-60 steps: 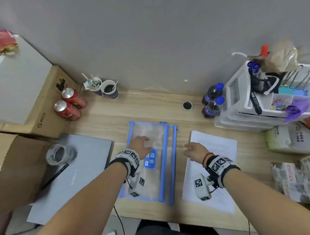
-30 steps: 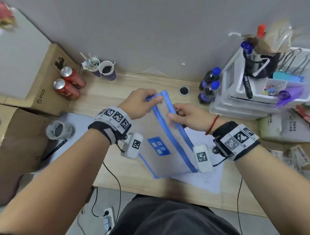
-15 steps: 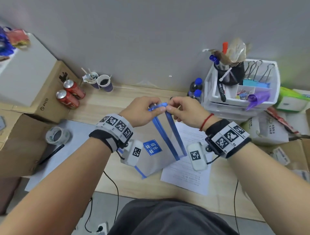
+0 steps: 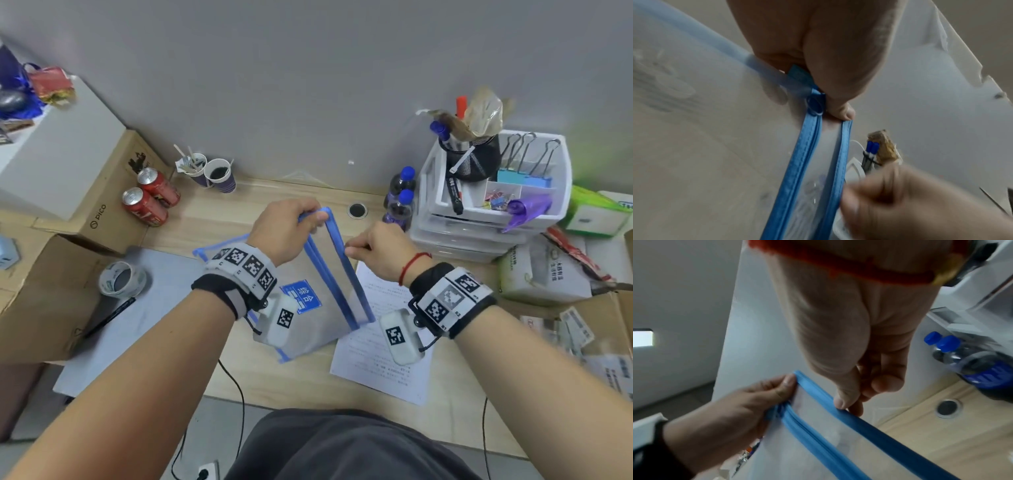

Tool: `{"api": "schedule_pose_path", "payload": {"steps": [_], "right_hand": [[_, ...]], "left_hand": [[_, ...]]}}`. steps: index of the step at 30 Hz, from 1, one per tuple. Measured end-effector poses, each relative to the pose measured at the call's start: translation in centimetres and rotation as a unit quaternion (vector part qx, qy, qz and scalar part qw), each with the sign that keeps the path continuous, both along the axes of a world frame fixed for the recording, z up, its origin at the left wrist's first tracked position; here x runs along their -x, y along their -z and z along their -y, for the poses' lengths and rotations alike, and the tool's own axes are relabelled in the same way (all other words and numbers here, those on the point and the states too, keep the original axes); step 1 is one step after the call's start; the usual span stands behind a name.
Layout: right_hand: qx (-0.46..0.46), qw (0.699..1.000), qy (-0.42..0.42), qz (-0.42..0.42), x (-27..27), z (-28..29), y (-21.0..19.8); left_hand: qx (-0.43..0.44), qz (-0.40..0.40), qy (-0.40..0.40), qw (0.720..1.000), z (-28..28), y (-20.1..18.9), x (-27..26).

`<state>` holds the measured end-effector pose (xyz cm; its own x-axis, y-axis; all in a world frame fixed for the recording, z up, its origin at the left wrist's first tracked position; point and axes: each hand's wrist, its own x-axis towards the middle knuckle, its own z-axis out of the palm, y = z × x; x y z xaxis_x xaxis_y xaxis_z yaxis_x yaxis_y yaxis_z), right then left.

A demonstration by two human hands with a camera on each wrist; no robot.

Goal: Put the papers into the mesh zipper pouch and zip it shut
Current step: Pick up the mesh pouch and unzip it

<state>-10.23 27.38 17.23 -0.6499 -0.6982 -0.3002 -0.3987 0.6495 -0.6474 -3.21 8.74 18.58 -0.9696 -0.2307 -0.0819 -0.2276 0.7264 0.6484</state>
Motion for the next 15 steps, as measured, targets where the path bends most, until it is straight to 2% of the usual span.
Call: {"api": "schedule_pose_path", "payload": {"steps": [4, 8, 11, 15], "right_hand": [[-0.118, 0.992, 0.004, 0.048, -0.5, -2.6, 4.8], [-0.257, 0.962, -0.009, 0.093, -1.2, -7.2, 9.3], [-0.277, 0.953, -0.018, 0.125, -1.8, -8.9, 10.4], [-0.309, 0.938, -0.101, 0.118, -1.7, -7.7, 9.4]], "left_hand": [[-0.008, -0.016, -0.022, 1.000, 1.8, -1.3, 0.4], [-0.007, -0.033, -0.037, 0.999, 3.8, -2.0, 0.8], [-0.001, -0.014, -0.005, 1.000, 3.7, -1.6, 0.7], [-0.006, -0.016, 0.022, 1.000, 3.0, -1.4, 1.0]]}}
